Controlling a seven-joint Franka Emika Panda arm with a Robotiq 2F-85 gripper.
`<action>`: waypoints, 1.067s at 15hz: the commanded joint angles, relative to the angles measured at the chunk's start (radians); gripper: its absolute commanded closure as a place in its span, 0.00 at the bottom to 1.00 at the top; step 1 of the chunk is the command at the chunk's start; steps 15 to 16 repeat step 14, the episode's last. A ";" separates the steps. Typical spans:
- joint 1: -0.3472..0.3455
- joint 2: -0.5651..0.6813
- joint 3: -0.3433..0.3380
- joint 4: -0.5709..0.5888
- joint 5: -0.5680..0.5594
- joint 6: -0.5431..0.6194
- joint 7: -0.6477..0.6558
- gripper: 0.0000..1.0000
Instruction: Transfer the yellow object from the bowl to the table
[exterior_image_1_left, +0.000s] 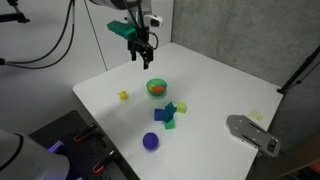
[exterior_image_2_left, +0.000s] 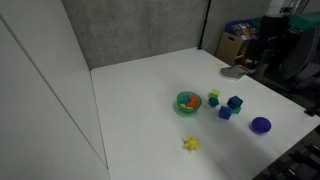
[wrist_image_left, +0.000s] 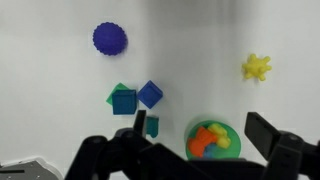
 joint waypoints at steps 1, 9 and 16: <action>-0.027 -0.153 -0.009 -0.015 -0.006 -0.113 -0.021 0.00; -0.037 -0.349 -0.001 0.015 -0.001 -0.297 -0.024 0.00; -0.039 -0.347 0.001 0.008 0.003 -0.280 -0.013 0.00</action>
